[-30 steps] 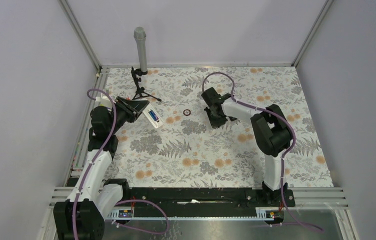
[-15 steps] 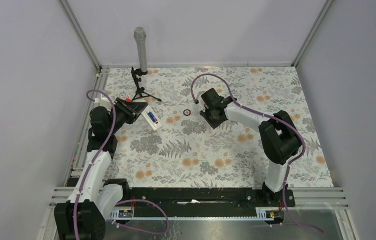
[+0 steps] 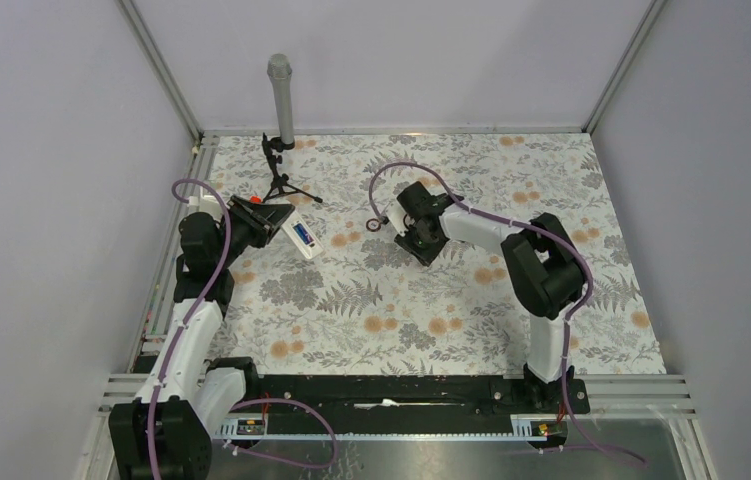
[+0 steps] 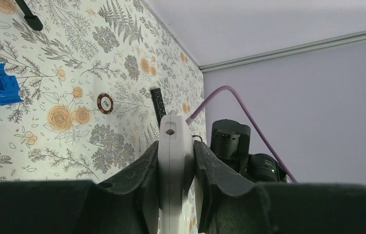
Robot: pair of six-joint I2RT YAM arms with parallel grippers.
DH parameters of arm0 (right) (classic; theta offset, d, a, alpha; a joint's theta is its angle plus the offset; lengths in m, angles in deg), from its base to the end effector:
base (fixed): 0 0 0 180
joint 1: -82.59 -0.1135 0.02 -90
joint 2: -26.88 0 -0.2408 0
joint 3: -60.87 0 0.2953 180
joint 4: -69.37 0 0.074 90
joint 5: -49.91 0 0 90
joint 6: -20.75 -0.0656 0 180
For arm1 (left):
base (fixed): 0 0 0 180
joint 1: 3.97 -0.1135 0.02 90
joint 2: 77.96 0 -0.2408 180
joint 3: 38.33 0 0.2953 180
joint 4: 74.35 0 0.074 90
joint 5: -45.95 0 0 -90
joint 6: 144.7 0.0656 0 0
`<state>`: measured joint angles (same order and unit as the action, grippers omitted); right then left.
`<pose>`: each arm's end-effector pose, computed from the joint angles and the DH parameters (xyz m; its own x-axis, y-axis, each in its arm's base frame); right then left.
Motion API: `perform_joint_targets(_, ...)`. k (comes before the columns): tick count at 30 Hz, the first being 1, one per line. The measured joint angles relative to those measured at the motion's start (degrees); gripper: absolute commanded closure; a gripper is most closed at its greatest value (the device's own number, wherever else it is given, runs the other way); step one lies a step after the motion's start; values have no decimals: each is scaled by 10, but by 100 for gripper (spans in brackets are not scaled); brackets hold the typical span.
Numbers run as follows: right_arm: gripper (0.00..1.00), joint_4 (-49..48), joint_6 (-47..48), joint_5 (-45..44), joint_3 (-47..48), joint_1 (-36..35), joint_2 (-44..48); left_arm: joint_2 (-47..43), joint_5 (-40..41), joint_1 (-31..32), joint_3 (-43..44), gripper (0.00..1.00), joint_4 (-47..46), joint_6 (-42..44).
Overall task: Load the batteries into the remote control
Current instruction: Pick up the battery cover at the center of the board.
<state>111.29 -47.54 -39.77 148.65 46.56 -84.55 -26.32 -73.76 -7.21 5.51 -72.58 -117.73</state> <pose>0.3526 0.2569 0.0921 -0.4658 -0.7962 -0.3861 -0.8206 0.5520 -0.1483 0.2937 -0.0159 0.2405 -0.4664 -0.8017 -0.3738 0.0511 0.3974 -0.9162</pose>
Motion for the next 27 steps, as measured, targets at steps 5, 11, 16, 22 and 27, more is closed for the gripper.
perform_joint_targets(5,68,7,9,4,8,-1,-13,3,0,-3,0,100,0,0)
perform_joint_targets(11,80,9,10,4,19,-2,-22,3,0,-6,0,100,0,0)
perform_joint_targets(16,83,11,8,4,23,-2,-22,7,0,-7,0,100,0,0)
perform_joint_targets(22,99,19,-22,4,43,-2,-31,8,0,-9,0,100,0,0)
perform_joint_targets(27,84,21,-74,-2,75,-2,-55,8,0,-9,0,100,0,0)
